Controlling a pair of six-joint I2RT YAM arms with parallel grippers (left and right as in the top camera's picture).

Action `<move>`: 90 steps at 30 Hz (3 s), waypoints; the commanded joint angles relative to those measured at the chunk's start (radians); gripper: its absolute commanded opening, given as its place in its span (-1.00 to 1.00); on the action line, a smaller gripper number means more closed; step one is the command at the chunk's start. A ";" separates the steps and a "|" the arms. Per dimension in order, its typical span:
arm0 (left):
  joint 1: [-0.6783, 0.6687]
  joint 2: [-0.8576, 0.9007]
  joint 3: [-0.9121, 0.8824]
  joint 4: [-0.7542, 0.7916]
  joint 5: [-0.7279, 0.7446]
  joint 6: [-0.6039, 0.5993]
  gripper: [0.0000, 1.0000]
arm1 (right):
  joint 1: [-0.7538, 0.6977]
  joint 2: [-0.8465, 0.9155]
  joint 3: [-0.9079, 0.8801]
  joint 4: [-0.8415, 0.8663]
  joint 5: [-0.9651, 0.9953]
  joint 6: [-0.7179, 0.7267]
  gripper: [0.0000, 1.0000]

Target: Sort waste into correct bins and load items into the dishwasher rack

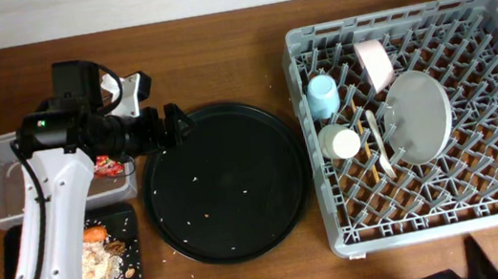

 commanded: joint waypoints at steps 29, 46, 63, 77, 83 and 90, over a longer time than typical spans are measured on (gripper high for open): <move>0.005 -0.016 0.014 -0.002 0.003 0.012 0.98 | -0.070 -0.179 -1.192 1.080 -0.040 -0.178 0.97; 0.005 -0.016 0.014 -0.002 0.003 0.012 0.99 | -0.031 -0.178 -1.192 1.080 -0.044 -0.141 0.97; 0.005 -1.218 -0.532 0.010 -0.106 0.012 0.98 | -0.031 -0.178 -1.192 1.080 -0.044 -0.141 0.97; 0.005 -1.558 -1.439 1.161 -0.418 0.012 0.98 | -0.031 -0.178 -1.192 1.080 -0.044 -0.141 0.97; 0.005 -1.559 -1.487 1.038 -0.575 0.093 0.98 | -0.031 -0.178 -1.192 1.080 -0.044 -0.141 0.97; 0.005 -1.559 -1.487 1.038 -0.572 0.261 0.98 | -0.031 -0.178 -1.192 1.080 -0.044 -0.141 0.97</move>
